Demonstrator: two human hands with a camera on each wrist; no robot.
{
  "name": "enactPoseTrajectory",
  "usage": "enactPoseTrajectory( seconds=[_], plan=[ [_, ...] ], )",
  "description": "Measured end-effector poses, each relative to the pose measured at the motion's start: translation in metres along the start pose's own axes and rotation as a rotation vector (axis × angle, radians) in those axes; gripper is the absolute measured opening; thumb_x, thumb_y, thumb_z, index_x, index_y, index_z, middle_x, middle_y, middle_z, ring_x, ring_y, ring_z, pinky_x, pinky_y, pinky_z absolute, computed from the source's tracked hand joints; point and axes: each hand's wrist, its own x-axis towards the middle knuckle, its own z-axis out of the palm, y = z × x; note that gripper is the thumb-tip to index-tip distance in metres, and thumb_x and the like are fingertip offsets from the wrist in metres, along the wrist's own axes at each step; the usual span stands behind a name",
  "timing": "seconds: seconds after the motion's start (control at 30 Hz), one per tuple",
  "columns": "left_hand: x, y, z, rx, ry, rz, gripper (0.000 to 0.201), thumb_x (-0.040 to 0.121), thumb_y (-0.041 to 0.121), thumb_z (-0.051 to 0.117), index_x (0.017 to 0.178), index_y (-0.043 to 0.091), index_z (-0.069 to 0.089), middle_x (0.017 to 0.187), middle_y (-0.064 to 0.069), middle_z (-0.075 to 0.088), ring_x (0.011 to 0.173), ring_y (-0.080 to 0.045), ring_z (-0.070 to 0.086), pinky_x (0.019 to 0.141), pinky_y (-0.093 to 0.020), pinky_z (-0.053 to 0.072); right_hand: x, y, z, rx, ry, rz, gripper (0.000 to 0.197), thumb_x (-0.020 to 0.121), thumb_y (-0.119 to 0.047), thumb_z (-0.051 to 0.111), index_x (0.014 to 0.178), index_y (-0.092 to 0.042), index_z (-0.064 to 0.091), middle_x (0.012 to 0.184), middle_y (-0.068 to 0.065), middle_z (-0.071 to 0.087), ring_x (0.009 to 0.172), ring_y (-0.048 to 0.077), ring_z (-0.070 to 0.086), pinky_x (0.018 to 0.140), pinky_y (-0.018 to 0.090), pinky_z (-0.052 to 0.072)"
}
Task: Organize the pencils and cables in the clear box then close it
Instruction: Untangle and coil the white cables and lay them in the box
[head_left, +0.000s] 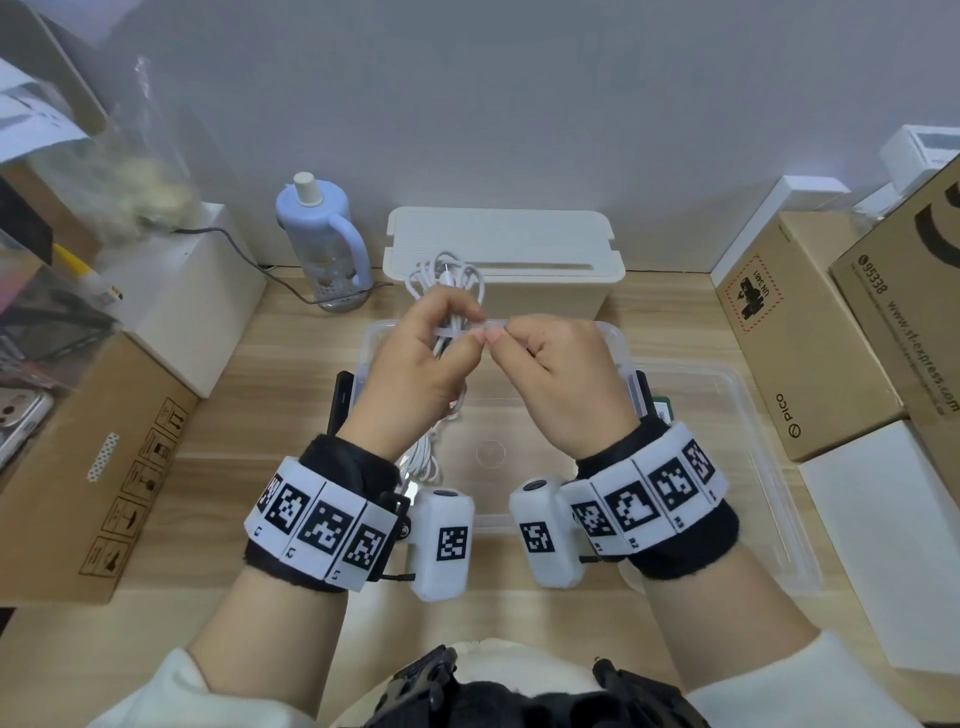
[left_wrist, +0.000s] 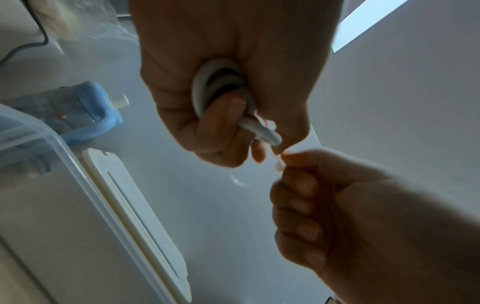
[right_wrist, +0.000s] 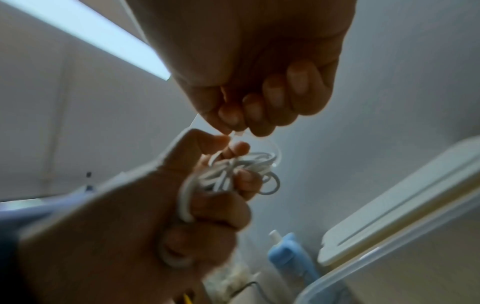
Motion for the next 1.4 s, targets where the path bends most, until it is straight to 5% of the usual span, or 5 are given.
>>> enactPoseTrajectory(
  seconds=[0.37,0.53,0.7,1.03,1.4],
  plan=[
    [0.007,-0.02,-0.002,0.051,0.15,-0.026,0.076,0.073,0.018,0.055,0.142,0.015,0.026,0.075,-0.004,0.059,0.053,-0.008,0.052,0.053,-0.022,0.046,-0.004,-0.026,-0.014,0.639,-0.193,-0.02,0.038,0.085,-0.011,0.048,0.047,-0.009,0.045,0.047,0.012,0.036,0.044,0.016,0.031,0.046,0.017,0.028],
    [0.015,-0.02,-0.007,0.003,0.115,-0.061,0.057,0.085,0.004,0.053,0.137,0.006,0.031,0.06,0.01,0.059,0.046,-0.011,0.047,0.044,-0.023,0.04,0.0,-0.028,-0.02,0.651,-0.199,-0.078,0.037,0.083,-0.014,0.053,0.047,-0.012,0.046,0.044,0.015,0.036,0.044,0.031,0.034,0.047,0.036,0.03],
    [0.012,-0.018,-0.01,-0.114,0.102,-0.277,0.04,0.093,0.013,0.043,0.059,0.016,0.063,0.045,-0.005,0.051,0.031,-0.011,0.035,0.033,-0.015,0.022,0.011,-0.013,-0.02,0.518,-0.028,-0.026,0.036,0.075,-0.025,0.055,0.04,-0.025,0.046,0.062,-0.001,0.05,0.067,0.011,0.051,0.064,0.019,0.04],
    [0.005,-0.019,-0.004,-0.058,-0.066,-0.286,0.029,0.086,0.027,0.051,0.063,0.016,0.065,0.062,-0.003,0.065,0.063,-0.022,0.057,0.066,-0.033,0.041,0.009,0.0,-0.005,0.57,-0.131,0.068,0.036,0.078,-0.003,0.064,0.101,-0.026,0.051,0.079,0.002,0.054,0.062,0.017,0.054,0.062,0.033,0.051],
    [0.004,-0.009,0.003,-0.013,-0.149,-0.21,0.026,0.093,0.022,0.05,0.069,0.012,0.053,0.047,0.001,0.056,0.046,-0.015,0.059,0.059,-0.034,0.041,0.009,-0.004,-0.007,0.484,-0.146,0.007,0.011,0.085,-0.008,0.059,0.075,-0.008,0.06,0.071,-0.002,0.054,0.046,0.001,0.05,0.048,0.013,0.041]
  ],
)
